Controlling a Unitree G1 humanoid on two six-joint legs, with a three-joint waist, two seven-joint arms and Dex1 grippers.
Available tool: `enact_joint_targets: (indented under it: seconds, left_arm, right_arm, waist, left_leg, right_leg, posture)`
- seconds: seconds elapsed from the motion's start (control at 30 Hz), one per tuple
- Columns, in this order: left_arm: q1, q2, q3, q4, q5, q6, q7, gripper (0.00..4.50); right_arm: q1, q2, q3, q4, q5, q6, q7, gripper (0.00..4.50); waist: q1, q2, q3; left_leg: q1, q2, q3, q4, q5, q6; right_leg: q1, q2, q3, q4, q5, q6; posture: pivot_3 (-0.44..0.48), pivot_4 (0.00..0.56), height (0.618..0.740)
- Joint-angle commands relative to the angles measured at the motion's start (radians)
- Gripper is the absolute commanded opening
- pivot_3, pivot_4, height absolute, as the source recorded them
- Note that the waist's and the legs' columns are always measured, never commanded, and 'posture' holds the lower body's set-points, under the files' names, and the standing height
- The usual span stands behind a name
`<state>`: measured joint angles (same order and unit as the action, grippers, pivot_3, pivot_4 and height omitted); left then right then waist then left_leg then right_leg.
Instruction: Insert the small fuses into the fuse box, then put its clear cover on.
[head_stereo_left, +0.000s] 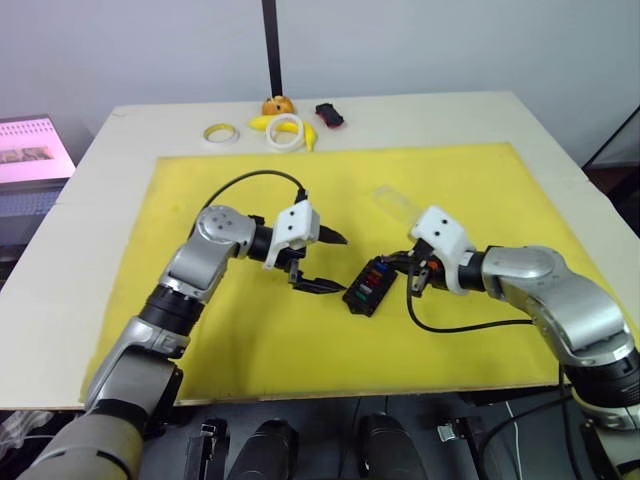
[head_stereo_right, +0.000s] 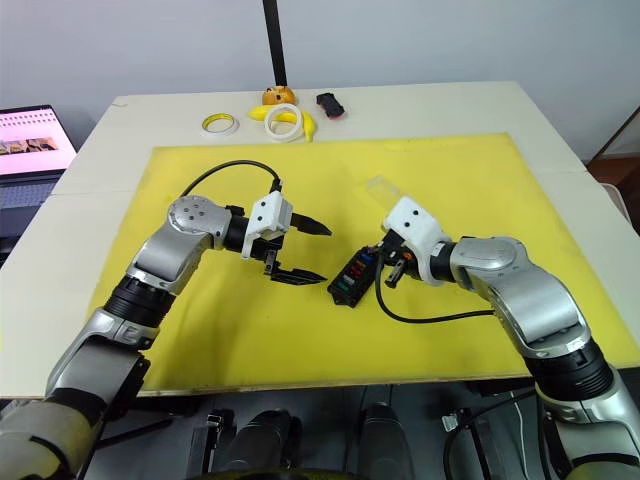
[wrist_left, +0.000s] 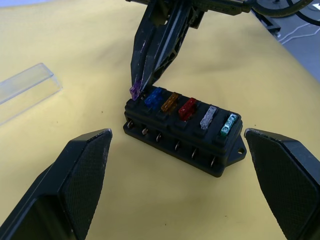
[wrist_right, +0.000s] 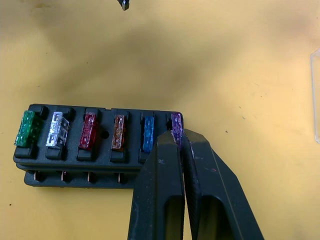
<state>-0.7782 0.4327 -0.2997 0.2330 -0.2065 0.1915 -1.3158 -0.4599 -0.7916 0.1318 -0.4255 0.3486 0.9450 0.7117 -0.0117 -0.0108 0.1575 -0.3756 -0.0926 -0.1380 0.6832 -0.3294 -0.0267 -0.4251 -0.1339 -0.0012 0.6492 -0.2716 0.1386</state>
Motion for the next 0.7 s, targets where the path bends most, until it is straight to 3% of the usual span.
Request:
enact_joint_targets:
  seconds: [0.03,0.7]
  left_arm:
    - [-0.002,0.009,0.022,-0.036,-0.012,0.0,0.001,4.5]
    - [0.019,0.009,0.022,-0.057,-0.013,0.001,0.013,4.5]
  right_arm:
    - [-0.007,-0.006,0.007,0.006,-0.013,-0.01,0.005,0.02]
    - [-0.083,-0.022,0.051,0.041,-0.016,0.033,0.076,0.02]
  waist:
    - [0.0,0.0,0.0]
    - [0.0,0.0,0.0]
  left_leg:
    - [0.0,0.0,0.0,0.0,0.0,0.0]
    - [0.0,0.0,0.0,0.0,0.0,0.0]
  right_leg:
    - [0.0,0.0,0.0,0.0,0.0,0.0]
    - [0.0,0.0,0.0,0.0,0.0,0.0]
  posture:
    - [0.0,0.15,0.74]
    - [0.0,0.15,0.74]
